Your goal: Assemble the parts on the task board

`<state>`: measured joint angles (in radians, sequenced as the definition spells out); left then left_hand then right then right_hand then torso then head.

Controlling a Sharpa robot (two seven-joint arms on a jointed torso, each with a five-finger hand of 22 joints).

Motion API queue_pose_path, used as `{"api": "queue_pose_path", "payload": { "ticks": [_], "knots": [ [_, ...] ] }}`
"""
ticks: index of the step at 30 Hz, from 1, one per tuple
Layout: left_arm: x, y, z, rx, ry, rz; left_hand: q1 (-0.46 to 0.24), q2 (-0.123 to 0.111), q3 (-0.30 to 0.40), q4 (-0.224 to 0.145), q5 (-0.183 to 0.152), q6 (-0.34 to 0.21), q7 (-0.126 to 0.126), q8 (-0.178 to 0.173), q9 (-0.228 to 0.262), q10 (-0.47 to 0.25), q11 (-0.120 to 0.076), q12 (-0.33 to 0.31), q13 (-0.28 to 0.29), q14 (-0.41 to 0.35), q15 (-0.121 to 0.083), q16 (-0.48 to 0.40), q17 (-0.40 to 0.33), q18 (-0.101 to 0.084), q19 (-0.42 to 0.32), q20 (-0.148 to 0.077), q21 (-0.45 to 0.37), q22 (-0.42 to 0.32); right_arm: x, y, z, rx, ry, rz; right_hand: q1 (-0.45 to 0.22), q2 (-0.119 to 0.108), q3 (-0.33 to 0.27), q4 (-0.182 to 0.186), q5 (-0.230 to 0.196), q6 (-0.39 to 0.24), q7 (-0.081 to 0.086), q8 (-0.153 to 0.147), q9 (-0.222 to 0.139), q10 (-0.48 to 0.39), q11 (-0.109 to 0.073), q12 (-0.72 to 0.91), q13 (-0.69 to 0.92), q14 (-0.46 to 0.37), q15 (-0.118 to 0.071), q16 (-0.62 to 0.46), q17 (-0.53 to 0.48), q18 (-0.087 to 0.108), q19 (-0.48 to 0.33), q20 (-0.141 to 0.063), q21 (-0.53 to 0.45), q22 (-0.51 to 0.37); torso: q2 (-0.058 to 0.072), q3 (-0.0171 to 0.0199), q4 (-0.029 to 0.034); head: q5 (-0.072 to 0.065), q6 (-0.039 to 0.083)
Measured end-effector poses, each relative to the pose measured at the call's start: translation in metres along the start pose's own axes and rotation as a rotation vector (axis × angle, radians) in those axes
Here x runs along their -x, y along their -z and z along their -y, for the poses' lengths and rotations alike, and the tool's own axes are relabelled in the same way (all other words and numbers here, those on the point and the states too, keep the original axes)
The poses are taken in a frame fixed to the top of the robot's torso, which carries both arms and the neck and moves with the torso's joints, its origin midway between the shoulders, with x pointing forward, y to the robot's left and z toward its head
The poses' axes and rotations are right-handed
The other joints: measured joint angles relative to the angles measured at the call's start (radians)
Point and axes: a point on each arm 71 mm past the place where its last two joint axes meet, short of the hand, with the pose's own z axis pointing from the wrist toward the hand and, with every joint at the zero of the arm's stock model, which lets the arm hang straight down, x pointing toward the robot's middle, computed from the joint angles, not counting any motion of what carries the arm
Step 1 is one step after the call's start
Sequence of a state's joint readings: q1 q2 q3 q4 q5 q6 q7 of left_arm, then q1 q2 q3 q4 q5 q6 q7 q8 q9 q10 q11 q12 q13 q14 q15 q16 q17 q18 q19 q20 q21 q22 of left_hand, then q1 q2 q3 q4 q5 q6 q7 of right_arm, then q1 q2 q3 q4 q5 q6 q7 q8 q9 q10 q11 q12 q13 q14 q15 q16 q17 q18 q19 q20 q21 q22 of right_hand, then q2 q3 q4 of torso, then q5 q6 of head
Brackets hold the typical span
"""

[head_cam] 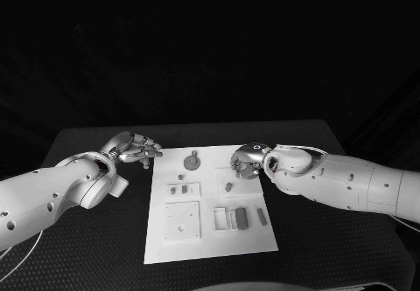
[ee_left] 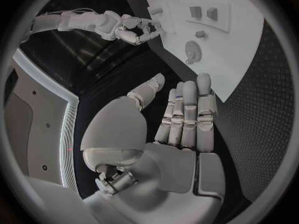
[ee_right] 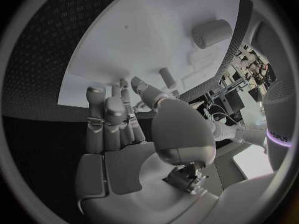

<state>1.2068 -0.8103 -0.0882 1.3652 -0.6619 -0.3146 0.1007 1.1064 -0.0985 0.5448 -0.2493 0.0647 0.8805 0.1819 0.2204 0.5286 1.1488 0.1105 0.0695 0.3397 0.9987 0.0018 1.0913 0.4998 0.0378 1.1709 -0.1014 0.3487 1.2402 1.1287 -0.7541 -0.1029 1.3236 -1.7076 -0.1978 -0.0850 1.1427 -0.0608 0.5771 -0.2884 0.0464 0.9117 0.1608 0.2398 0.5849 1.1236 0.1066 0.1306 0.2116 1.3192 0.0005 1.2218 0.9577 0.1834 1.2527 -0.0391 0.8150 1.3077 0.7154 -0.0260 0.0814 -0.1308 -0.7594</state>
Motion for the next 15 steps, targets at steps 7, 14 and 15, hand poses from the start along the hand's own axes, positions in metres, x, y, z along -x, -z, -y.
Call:
{"api": "queue_pose_path", "payload": {
  "ticks": [7, 14, 15],
  "knots": [
    [0.0001, 0.0001, -0.0006, 0.006, 0.0, -0.002, 0.0, 0.0, -0.002, 0.002, 0.0, 0.0, 0.0, 0.0, -0.001, 0.0, 0.0, 0.0, 0.0, 0.0, 0.0, 0.0, 0.0, 0.0, 0.003, 0.003, 0.0, 0.0, 0.0004, -0.0011, -0.001, -0.001, 0.018, -0.002, 0.007, -0.007, 0.0, 0.0, 0.0, 0.005, -0.005, 0.0, -0.003, 0.021, -0.01, 0.004, 0.0, -0.003, -0.004, 0.002, -0.006, -0.001, 0.0, 0.0, 0.0, 0.0, 0.0, 0.0004, 0.0, -0.001, 0.0],
    [0.0, 0.0001, -0.0009, 0.009, 0.0, -0.005, 0.0, 0.0, -0.002, 0.002, 0.0, 0.0, -0.001, 0.0, -0.001, -0.004, 0.004, 0.0, 0.0, 0.0, 0.0, 0.0, 0.0, 0.0, 0.003, 0.003, -0.004, 0.0, -0.0004, -0.0019, -0.0028, 0.0, 0.057, -0.005, 0.007, -0.007, 0.0, 0.0, 0.0, 0.024, -0.009, 0.008, -0.003, 0.049, -0.018, 0.006, 0.002, -0.002, -0.012, 0.008, -0.012, -0.001, 0.004, 0.004, 0.0, 0.0, 0.0, 0.0005, 0.0, 0.0, -0.003],
    [0.0, 0.0001, -0.0009, 0.009, 0.0, -0.005, 0.0, 0.0, -0.002, 0.002, 0.0, 0.0, -0.001, 0.0, -0.001, -0.004, 0.004, 0.0, 0.0, 0.0, 0.0, 0.0, 0.0, 0.0, 0.003, 0.003, -0.004, 0.0, -0.0006, -0.002, -0.0032, 0.001, 0.064, -0.004, 0.007, -0.007, 0.0, 0.0, 0.0, 0.024, -0.009, 0.008, -0.003, 0.053, -0.021, 0.007, 0.002, 0.0, -0.014, 0.008, -0.013, -0.001, 0.004, 0.004, 0.0, 0.0, 0.0, 0.0006, 0.0, 0.0, -0.003]
  ]
}}
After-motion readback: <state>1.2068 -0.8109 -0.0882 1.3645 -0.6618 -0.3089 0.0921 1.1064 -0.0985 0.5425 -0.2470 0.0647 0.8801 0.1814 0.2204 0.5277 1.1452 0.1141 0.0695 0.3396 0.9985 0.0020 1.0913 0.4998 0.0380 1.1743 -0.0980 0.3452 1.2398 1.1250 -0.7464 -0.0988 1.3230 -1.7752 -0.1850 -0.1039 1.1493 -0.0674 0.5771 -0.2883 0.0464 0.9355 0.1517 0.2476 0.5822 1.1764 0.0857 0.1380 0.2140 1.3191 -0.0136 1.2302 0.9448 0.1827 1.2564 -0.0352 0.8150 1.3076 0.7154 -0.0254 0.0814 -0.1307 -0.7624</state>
